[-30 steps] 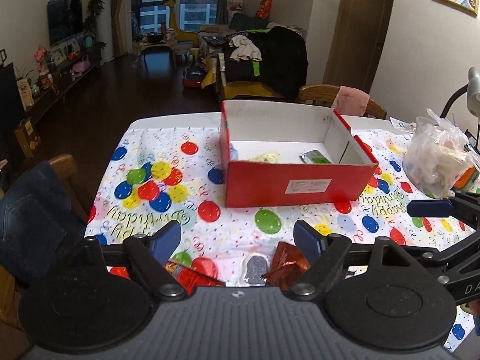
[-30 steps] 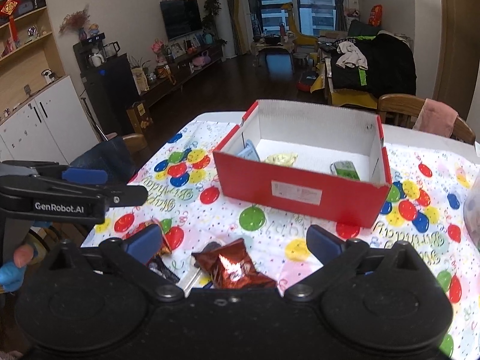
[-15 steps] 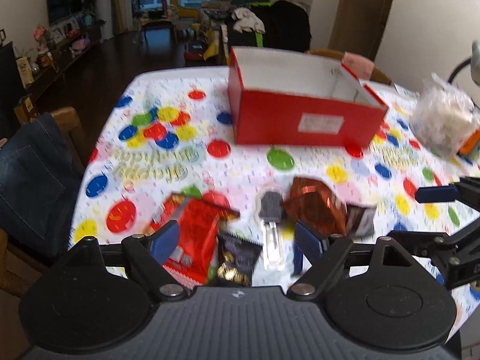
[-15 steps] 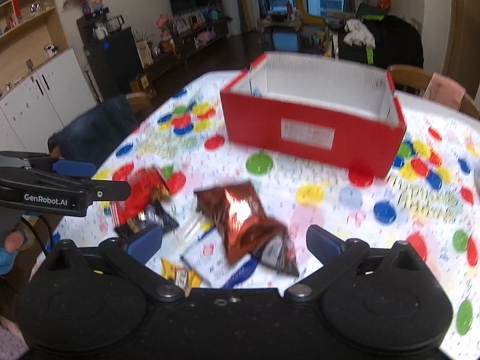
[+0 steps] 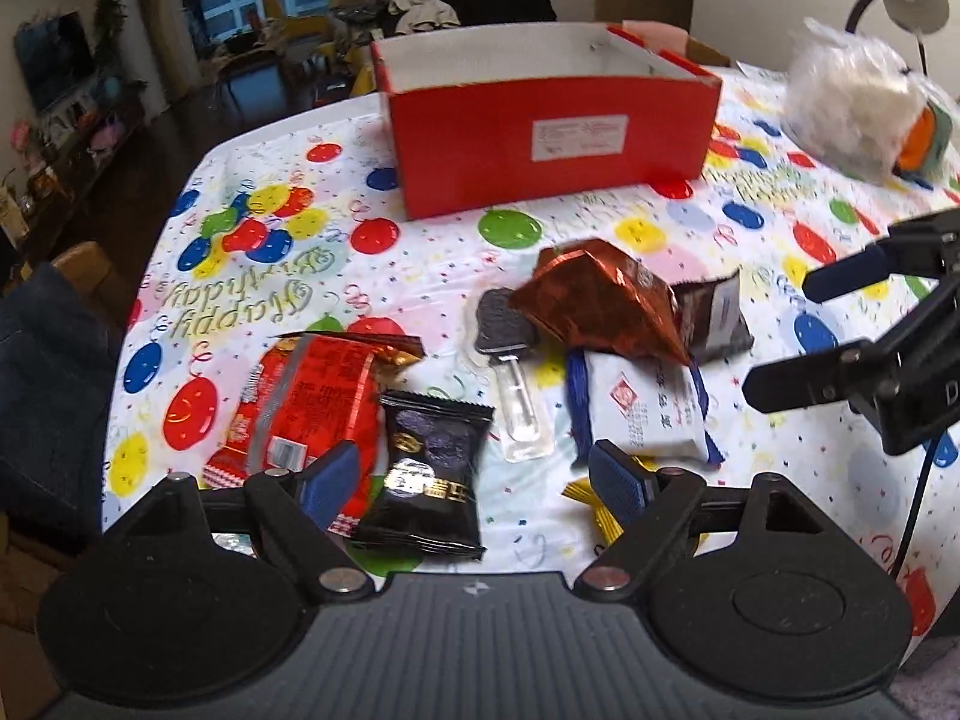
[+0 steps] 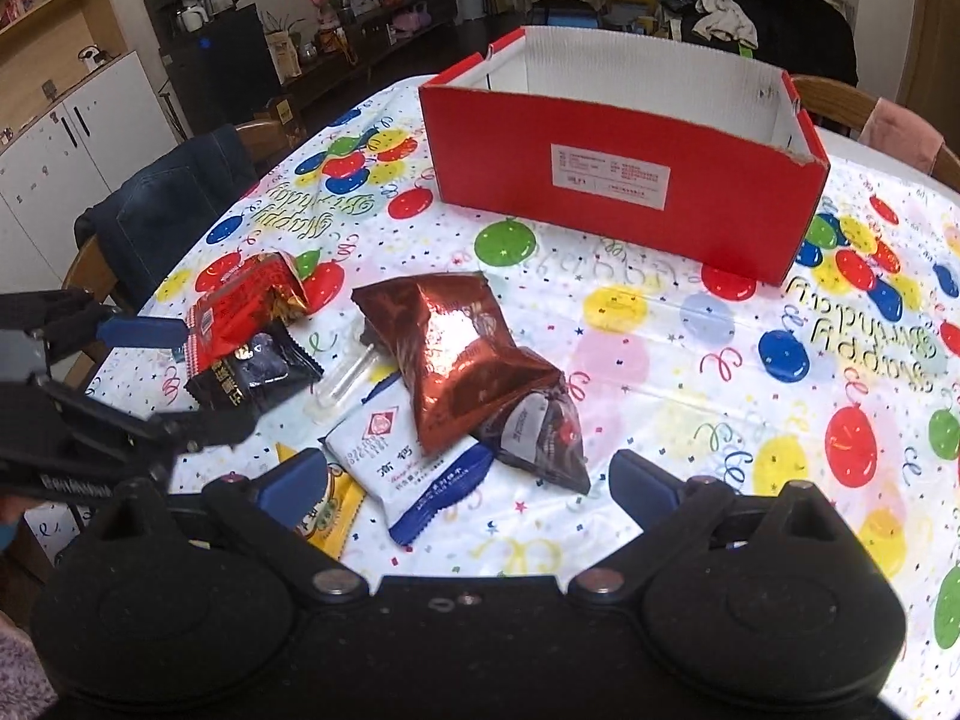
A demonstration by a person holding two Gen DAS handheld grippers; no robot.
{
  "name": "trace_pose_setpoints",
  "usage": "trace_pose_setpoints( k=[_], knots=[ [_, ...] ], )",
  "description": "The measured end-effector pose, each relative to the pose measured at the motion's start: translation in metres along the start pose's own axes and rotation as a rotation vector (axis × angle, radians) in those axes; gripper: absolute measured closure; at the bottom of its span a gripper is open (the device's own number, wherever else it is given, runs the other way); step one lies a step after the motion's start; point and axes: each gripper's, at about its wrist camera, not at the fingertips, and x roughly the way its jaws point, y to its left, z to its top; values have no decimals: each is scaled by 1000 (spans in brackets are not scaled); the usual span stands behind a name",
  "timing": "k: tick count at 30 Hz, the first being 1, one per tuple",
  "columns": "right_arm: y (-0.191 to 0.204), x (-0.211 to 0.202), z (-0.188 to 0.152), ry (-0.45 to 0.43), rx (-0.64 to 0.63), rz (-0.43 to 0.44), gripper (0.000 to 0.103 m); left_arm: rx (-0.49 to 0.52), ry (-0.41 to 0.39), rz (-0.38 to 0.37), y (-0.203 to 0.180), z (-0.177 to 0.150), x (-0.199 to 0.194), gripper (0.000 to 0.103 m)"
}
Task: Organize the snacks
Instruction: 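Grasp the black snack packet with the left tool while the right tool grasps a small dark wrapped packet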
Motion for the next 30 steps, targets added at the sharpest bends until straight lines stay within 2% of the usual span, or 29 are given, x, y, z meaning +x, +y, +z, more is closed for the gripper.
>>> trace_pose_setpoints(
  k=[3, 7, 11, 15, 19, 22, 26, 30],
  knots=[
    [-2, 3, -1, 9, 3, 3, 5, -2, 21, 4, -1, 0, 8, 29],
    [-7, 7, 0, 14, 19, -7, 10, -31, 50, 25, 5, 2, 20, 32],
    [-12, 16, 5, 19, 20, -28, 20, -46, 72, 39, 8, 3, 29, 37],
    [-17, 25, 9, 19, 13, -53, 29, -51, 93, 59, 9, 4, 36, 38],
    [-23, 35, 13, 29, 23, -61, 35, -58, 112, 75, 10, 5, 42, 47],
    [-27, 42, 15, 48, 41, -51, 41, -61, 121, 78, 11, 5, 45, 50],
    [-32, 49, 16, 60, 75, -46, 55, -78, 134, 72, 12, 6, 47, 58],
    [-36, 50, 16, 65, 108, -14, 59, -93, 137, 69, 12, 6, 47, 61]
  ],
)
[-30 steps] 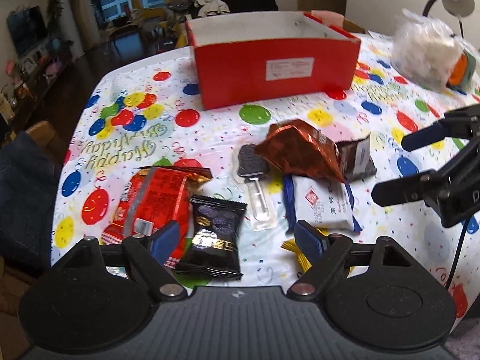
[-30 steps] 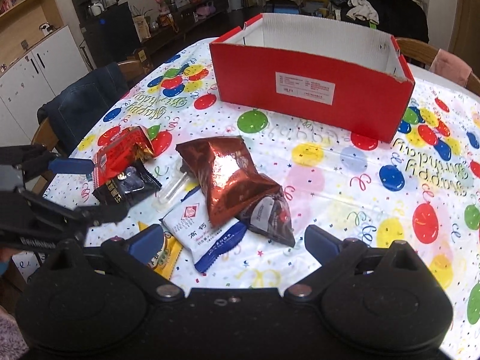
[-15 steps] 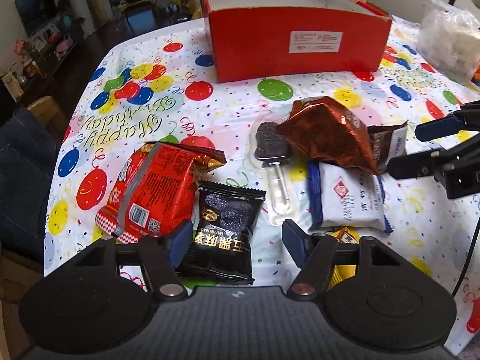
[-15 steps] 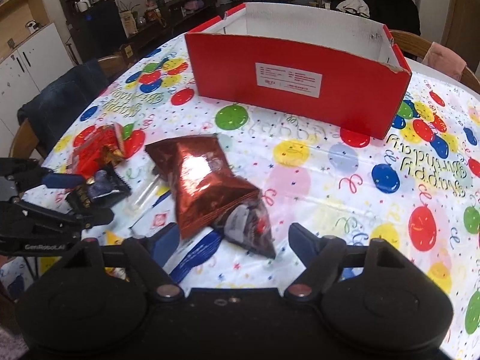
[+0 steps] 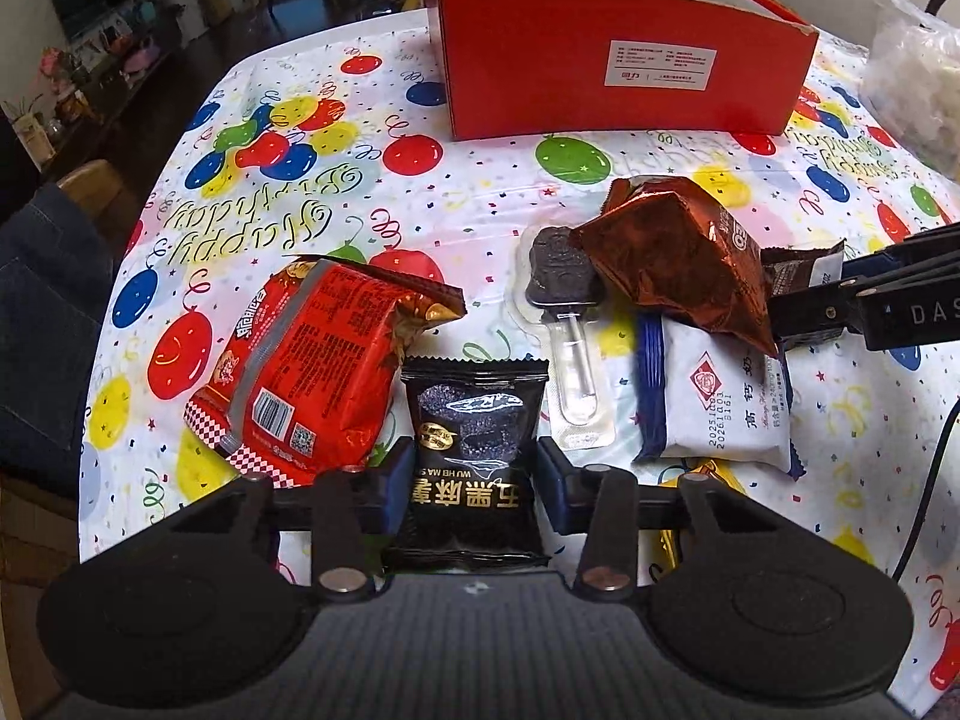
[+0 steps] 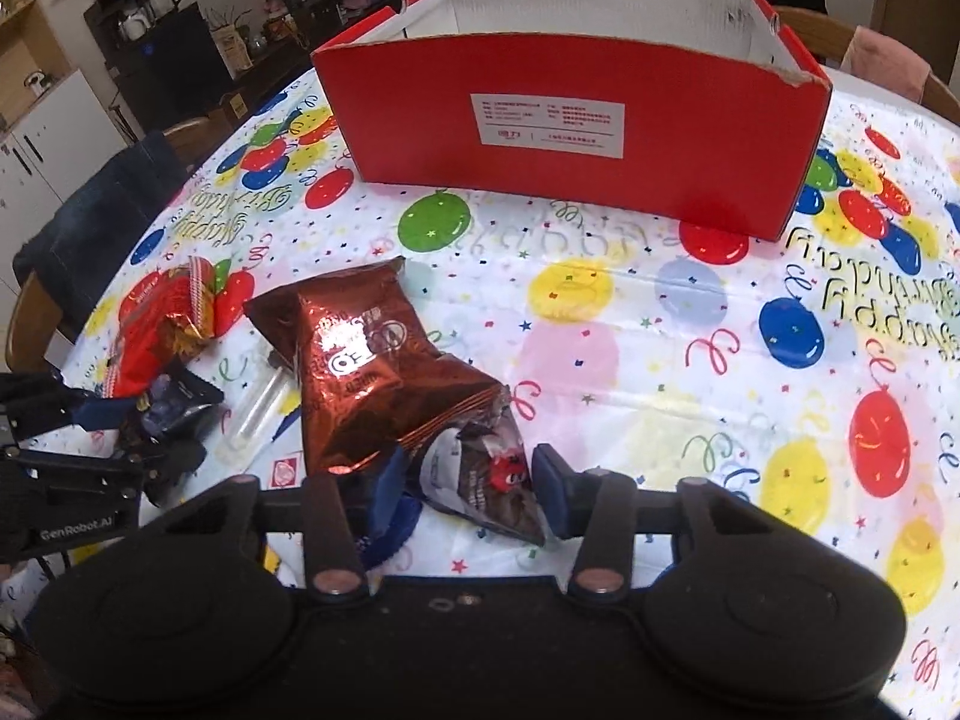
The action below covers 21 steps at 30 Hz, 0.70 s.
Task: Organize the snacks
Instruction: 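Grasp the black snack packet with the left tool while the right tool grasps a small dark wrapped packet, then carry both held packets over the red box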
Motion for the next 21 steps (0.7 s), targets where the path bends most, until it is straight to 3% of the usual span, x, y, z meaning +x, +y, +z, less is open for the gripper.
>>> trace_pose_setpoints(
  k=[8, 21],
  knots=[
    [-3, -5, -3, -6, 22, 24, 68, -47, 13, -7, 3, 1, -1, 64],
    [-3, -35, -7, -45, 54, 16, 69, -72, -6, -41, 5, 1, -22, 64]
  ],
)
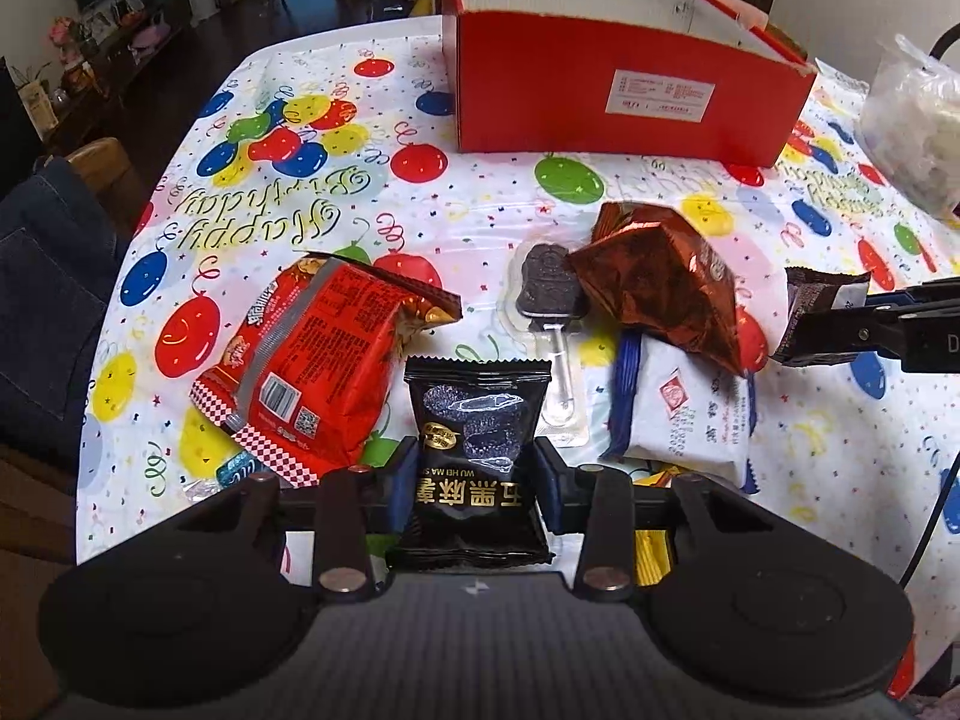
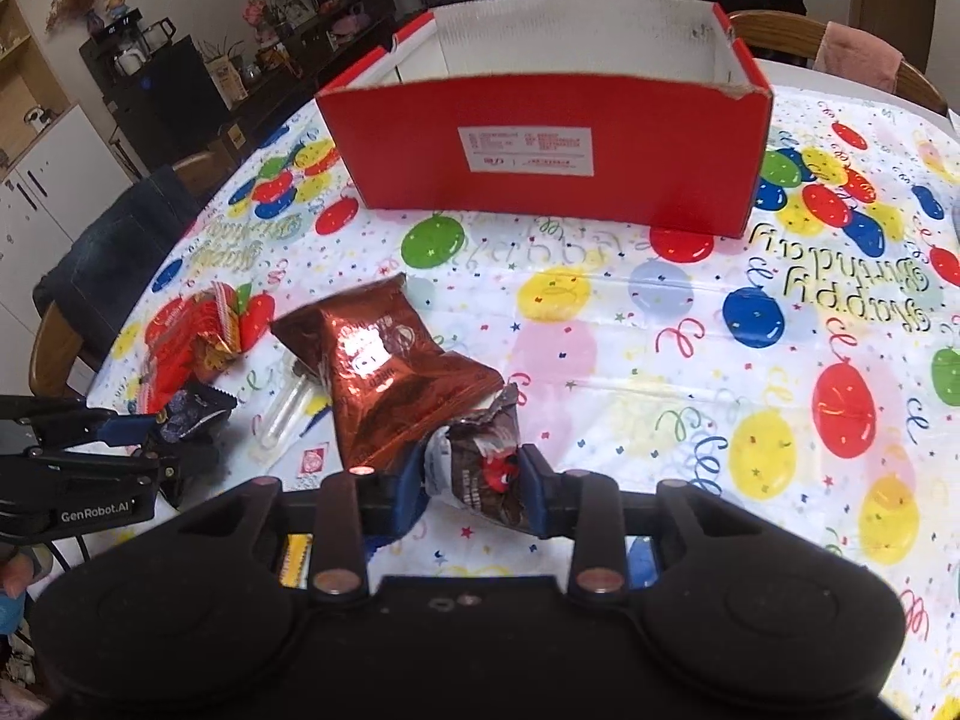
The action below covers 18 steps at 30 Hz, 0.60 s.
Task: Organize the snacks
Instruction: 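Carry both held packets over the red box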
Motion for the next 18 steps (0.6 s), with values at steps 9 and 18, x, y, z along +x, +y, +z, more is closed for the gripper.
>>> trace_pose_setpoints(
  k=[9, 18],
  knots=[
    [6, -33, 17, -70, -15, 6, 69, -22, -48, -32, -3, 25, -31, 64],
    [6, -59, 53, -161, -54, -8, 70, -13, -135, -52, -12, 68, -53, 64]
  ],
)
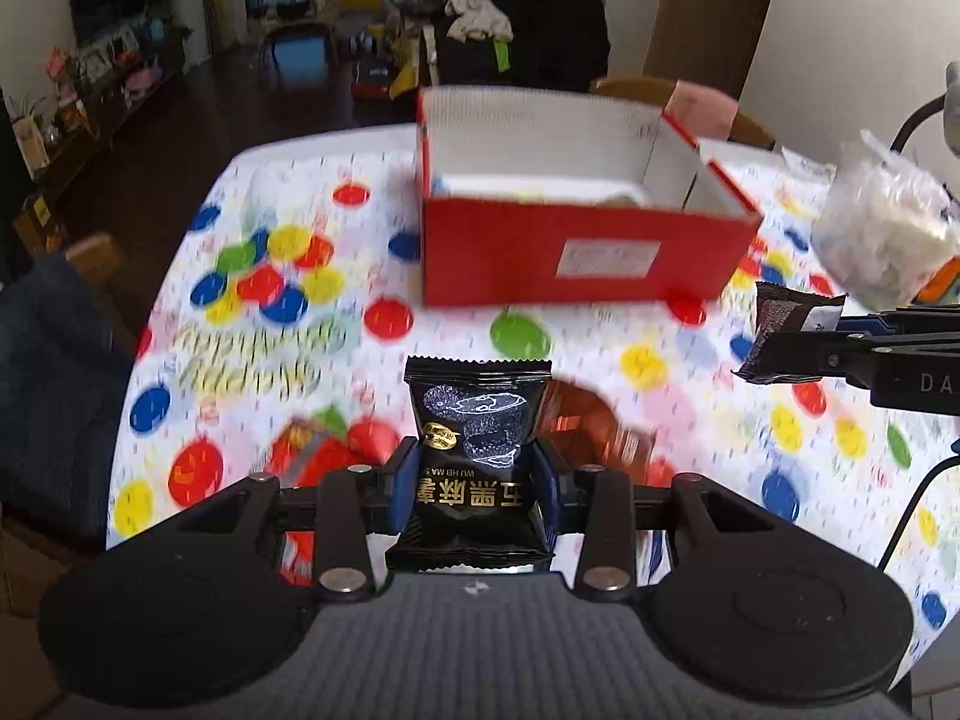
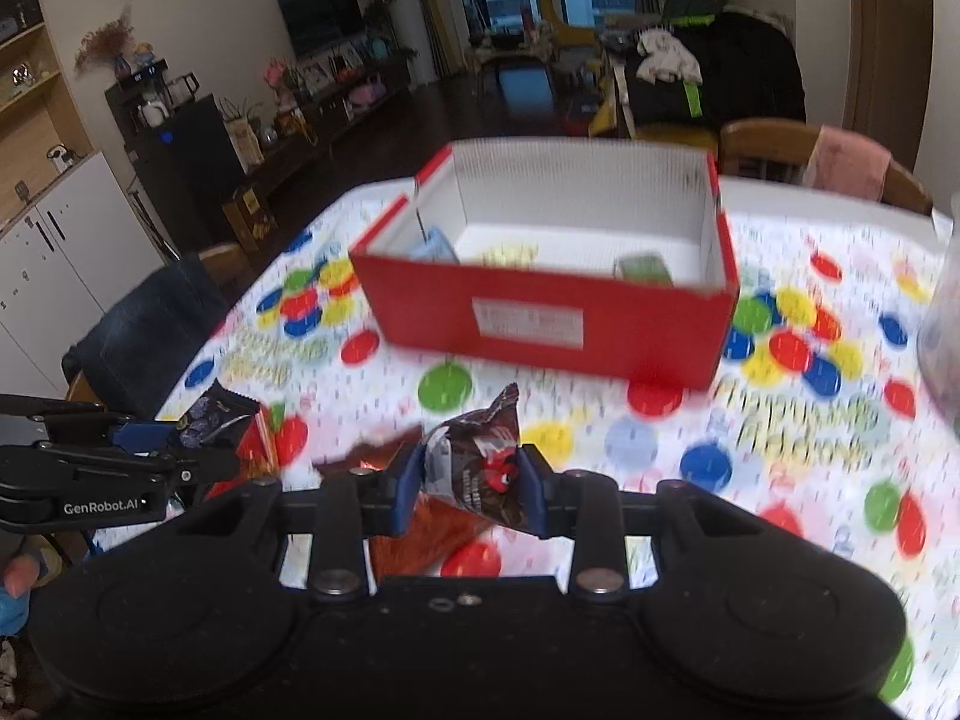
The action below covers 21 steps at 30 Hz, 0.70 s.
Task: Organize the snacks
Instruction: 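Carry both held packets over the red box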
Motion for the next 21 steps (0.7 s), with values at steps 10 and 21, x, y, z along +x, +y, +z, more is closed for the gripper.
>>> trace_pose_setpoints(
  k=[10, 21],
  knots=[
    [-12, -5, 45, -98, -29, -21, 69, 21, -86, 12, -15, 56, -3, 64],
    [-49, 12, 81, -112, 27, -32, 69, 18, -74, -15, -31, 109, 20, 64]
  ],
)
